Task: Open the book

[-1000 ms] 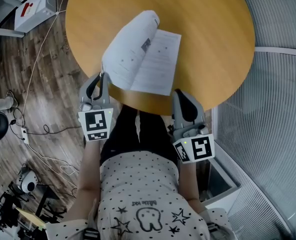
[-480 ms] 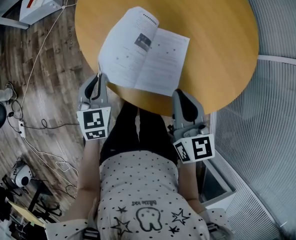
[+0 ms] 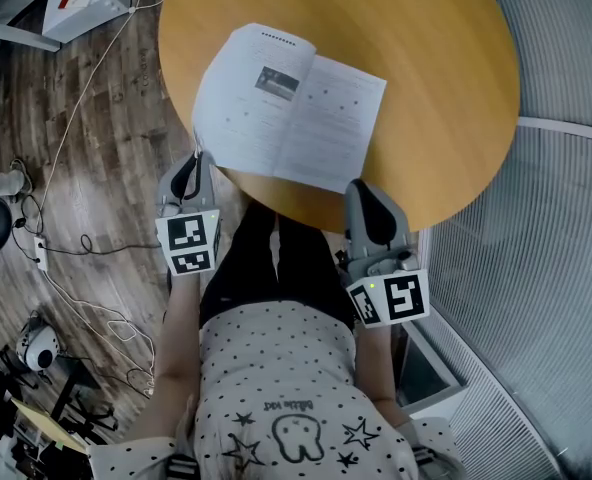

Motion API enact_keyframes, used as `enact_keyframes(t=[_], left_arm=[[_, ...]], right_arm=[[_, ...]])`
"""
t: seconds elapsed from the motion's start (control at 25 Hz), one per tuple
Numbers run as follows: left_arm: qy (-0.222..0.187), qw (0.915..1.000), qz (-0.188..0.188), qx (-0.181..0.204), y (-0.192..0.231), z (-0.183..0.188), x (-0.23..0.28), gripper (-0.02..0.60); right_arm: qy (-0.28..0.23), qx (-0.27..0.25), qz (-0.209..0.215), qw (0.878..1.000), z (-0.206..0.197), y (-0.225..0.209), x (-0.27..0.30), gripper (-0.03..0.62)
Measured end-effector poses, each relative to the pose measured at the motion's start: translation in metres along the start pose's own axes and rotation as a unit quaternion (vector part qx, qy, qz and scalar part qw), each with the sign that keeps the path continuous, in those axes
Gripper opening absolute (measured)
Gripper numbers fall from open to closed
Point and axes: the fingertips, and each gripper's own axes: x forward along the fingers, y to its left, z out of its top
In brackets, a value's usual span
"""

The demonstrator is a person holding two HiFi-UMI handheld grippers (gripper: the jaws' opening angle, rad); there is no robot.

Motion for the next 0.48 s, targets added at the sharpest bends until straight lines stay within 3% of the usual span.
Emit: enact_keyframes(t=[0.48], left_arm=[[0.024, 0.9991, 0.006, -0.033, 0.004, -0.026, 0.016, 0.025]], right_arm=[[0.001, 0.002, -0.01, 1.0, 0.001, -0.002, 0.001, 0.003]])
